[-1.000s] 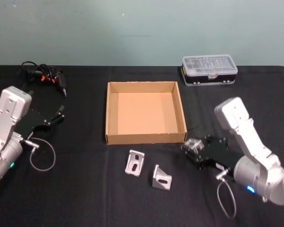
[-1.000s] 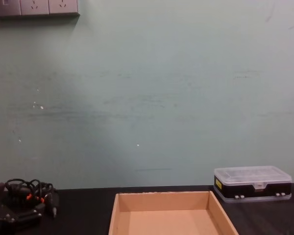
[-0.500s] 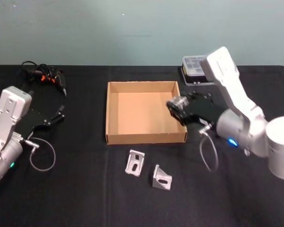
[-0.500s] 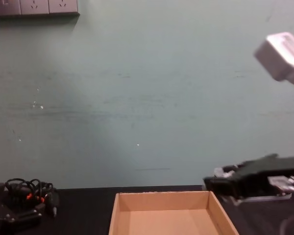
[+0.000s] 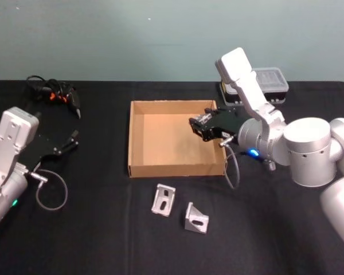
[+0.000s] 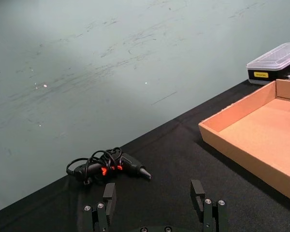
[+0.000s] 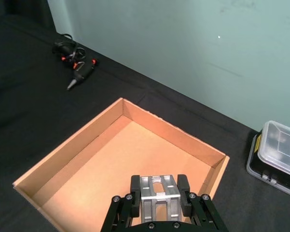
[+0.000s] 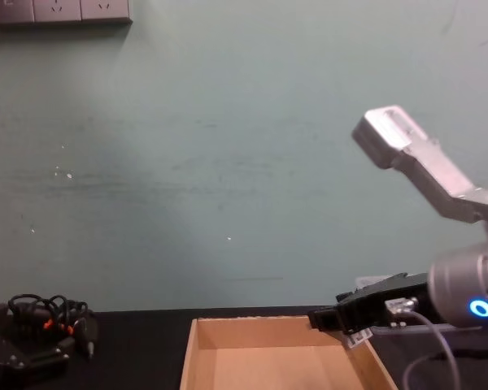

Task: Use one hand to pick up the angle iron from the table and place it into the box.

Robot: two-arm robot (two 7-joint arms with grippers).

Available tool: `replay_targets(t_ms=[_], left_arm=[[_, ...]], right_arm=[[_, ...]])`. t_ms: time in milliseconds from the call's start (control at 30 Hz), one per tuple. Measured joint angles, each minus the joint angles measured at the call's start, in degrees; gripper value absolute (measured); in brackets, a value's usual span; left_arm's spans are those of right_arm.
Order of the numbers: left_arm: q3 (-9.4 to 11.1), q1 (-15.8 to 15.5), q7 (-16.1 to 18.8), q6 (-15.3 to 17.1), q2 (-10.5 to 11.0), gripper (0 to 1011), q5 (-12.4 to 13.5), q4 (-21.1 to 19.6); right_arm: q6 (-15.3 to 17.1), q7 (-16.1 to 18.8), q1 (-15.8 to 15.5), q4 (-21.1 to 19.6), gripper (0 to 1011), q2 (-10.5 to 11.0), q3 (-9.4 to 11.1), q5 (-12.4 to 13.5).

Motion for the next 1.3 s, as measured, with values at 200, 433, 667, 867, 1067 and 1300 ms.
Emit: replay_targets(t_ms=[200, 433, 667, 867, 1067, 1300], left_arm=[[0.00, 0.00, 0.00, 0.00, 0.00, 1011, 0.00, 0.00], [0.00, 0.00, 0.00, 0.00, 0.00, 1011, 0.00, 0.00], [0.00, 0.00, 0.00, 0.00, 0.00, 1011, 0.00, 0.00], [0.00, 0.00, 0.00, 0.00, 0.00, 1011, 0.00, 0.00], [0.00, 0.00, 0.00, 0.00, 0.00, 1011, 0.00, 0.00], [0.00, 0.00, 0.00, 0.00, 0.00, 1011, 0.00, 0.00]], right_arm=[[-1.78, 0.33, 3.32, 6.83, 465, -2.87, -0.50, -1.26], [-3.22, 0.85, 5.94, 12.88, 465, -5.38, -0.70, -2.28], [-3.71, 1.49, 7.42, 17.10, 465, -7.04, -0.63, -3.29], [-3.89, 1.88, 8.13, 18.83, 465, -7.73, -0.42, -4.02], [-4.17, 2.43, 8.82, 20.86, 465, -8.42, -0.01, -4.68], [-4.54, 2.99, 9.33, 22.71, 465, -9.08, 0.67, -5.31]])
